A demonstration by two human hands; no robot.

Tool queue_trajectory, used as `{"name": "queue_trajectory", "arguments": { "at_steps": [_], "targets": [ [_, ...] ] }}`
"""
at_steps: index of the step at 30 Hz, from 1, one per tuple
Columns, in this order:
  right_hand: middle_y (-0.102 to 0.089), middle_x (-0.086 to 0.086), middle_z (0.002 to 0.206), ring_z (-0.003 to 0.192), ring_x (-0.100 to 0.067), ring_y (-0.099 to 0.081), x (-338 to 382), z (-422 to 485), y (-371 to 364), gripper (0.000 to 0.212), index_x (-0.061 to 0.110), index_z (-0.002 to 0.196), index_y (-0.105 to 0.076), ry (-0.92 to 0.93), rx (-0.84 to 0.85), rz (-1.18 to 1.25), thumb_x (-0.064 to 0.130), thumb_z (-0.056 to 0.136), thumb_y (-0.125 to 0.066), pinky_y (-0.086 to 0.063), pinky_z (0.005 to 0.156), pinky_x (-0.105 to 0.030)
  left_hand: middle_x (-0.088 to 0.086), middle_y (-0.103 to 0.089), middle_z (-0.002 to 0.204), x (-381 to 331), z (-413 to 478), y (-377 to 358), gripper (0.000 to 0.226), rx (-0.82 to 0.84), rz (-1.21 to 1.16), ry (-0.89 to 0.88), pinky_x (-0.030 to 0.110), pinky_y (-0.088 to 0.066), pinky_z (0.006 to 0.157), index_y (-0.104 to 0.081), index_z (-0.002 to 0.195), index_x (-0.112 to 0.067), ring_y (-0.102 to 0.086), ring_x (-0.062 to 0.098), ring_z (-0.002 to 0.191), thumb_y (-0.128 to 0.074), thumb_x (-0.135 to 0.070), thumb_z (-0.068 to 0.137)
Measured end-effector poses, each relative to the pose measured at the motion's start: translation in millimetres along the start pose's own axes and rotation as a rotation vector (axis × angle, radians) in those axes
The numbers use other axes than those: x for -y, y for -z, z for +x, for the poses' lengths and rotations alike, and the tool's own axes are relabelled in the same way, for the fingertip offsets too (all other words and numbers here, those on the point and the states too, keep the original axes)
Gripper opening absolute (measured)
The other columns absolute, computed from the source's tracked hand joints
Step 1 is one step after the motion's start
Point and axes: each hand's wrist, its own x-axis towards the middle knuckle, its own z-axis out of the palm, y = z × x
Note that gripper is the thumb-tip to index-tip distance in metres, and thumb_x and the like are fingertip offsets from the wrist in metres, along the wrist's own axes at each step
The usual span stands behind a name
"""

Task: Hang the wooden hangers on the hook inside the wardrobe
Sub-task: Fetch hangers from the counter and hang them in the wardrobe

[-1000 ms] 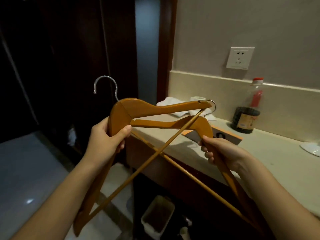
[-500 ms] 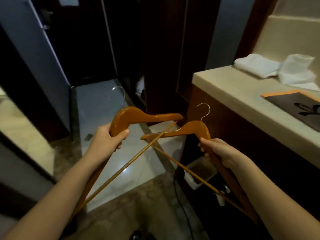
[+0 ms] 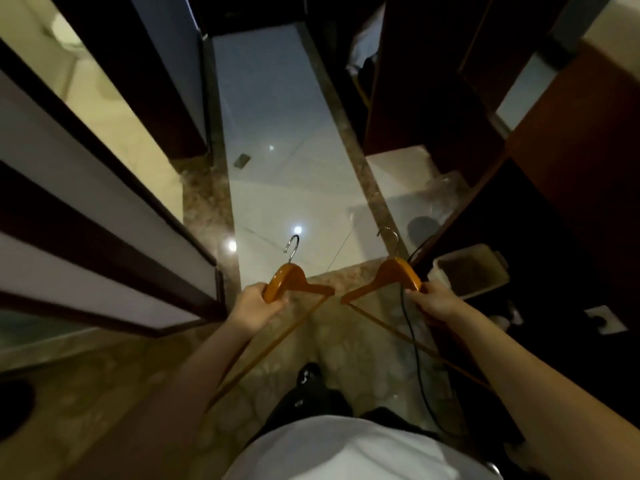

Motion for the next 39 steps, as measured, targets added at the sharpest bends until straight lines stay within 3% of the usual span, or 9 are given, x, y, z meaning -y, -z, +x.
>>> {"name": "queue_trajectory", "arguments": {
  "at_steps": [4, 8, 12, 16, 19, 23, 30, 34, 39],
  "targets": [
    [-0.053, -0.005, 0.070, 0.066, -0.021, -0.052, -17, 22, -35, 0.021, 0.017, 0.072, -0.054, -0.110, 0.021, -0.092, 0.026, 0.091, -0.053, -0.045, 0.064, -0.033, 0.010, -0.065, 0.080, 54, 9, 6, 0.010, 0.092, 0.043, 0.148, 0.035, -0.054, 0.066, -0.061, 0.093, -0.014, -0.062, 0.020, 0.066, -0.063, -0.021, 0.085],
    [-0.055, -0.006, 0.071, 0.071, -0.025, -0.055, -35, 24, -53, 0.025, 0.021, 0.066, -0.052, -0.189, -0.011, -0.112, 0.028, 0.090, -0.055, -0.044, 0.069, -0.034, 0.000, -0.058, 0.068, 83, 8, 9, 0.011, 0.160, 0.035, 0.199, 0.018, -0.047, 0.052, -0.058, 0.079, -0.018, -0.058, 0.006, 0.055, -0.062, -0.011, 0.086],
    [-0.059, -0.012, 0.078, 0.077, -0.026, -0.057, -50, 27, -58, 0.025, 0.017, 0.067, -0.056, -0.259, -0.020, -0.144, 0.031, 0.088, -0.058, -0.046, 0.073, -0.035, -0.002, -0.058, 0.075, 111, 16, 16, 0.004, 0.192, 0.081, 0.280, 0.023, -0.050, 0.067, -0.059, 0.087, -0.014, -0.059, 0.015, 0.074, -0.063, -0.011, 0.085],
    [-0.061, -0.016, 0.083, 0.077, -0.028, -0.059, -57, 35, -57, 0.022, 0.007, 0.085, -0.062, -0.322, -0.061, -0.155, 0.029, 0.088, -0.059, -0.043, 0.066, -0.030, 0.003, -0.063, 0.085, 137, 32, 21, 0.012, 0.237, 0.154, 0.360, 0.037, -0.052, 0.077, -0.058, 0.094, -0.023, -0.060, 0.018, 0.076, -0.065, -0.023, 0.084],
    [-0.059, -0.011, 0.072, 0.063, -0.025, -0.055, -52, 48, -52, 0.021, 0.012, 0.080, -0.061, -0.358, -0.084, -0.143, 0.031, 0.088, -0.059, -0.043, 0.060, -0.030, 0.002, -0.060, 0.090, 129, 49, 22, 0.030, 0.229, 0.166, 0.384, 0.030, -0.048, 0.072, -0.057, 0.113, -0.013, -0.058, 0.017, 0.079, -0.064, -0.020, 0.085],
    [-0.062, -0.011, 0.071, 0.062, -0.024, -0.059, -41, 78, -43, 0.026, 0.009, 0.083, -0.064, -0.428, -0.069, -0.141, 0.034, 0.087, -0.058, -0.048, 0.056, -0.031, 0.002, -0.057, 0.095, 102, 83, 24, 0.030, 0.219, 0.201, 0.381, 0.025, -0.043, 0.069, -0.055, 0.115, -0.011, -0.056, 0.017, 0.085, -0.062, -0.019, 0.086],
    [-0.064, -0.016, 0.088, 0.076, -0.029, -0.059, 39, 176, 0, 0.026, 0.008, 0.092, -0.063, -0.385, 0.052, -0.150, 0.032, 0.088, -0.053, -0.046, 0.068, -0.033, 0.006, -0.060, 0.104, 29, 166, 44, 0.035, 0.152, 0.225, 0.362, 0.019, -0.042, 0.065, -0.055, 0.120, -0.008, -0.053, 0.014, 0.087, -0.063, -0.016, 0.086],
    [-0.059, -0.011, 0.099, 0.090, -0.027, -0.056, 118, 239, 26, 0.026, 0.012, 0.100, -0.060, -0.249, 0.123, -0.182, 0.032, 0.093, -0.045, -0.046, 0.077, -0.035, 0.002, -0.057, 0.094, -15, 215, 60, 0.022, 0.079, 0.141, 0.354, 0.023, -0.042, 0.070, -0.057, 0.109, -0.012, -0.057, 0.019, 0.090, -0.060, -0.015, 0.088],
    [-0.061, -0.011, 0.090, 0.087, -0.028, -0.059, 220, 303, 51, 0.016, 0.014, 0.085, -0.060, -0.110, 0.137, -0.190, 0.025, 0.091, -0.051, -0.050, 0.082, -0.042, 0.000, -0.061, 0.092, -48, 261, 67, 0.014, 0.048, 0.116, 0.366, 0.019, -0.044, 0.071, -0.057, 0.100, -0.018, -0.057, 0.020, 0.093, -0.060, -0.014, 0.087]
  ]
}}
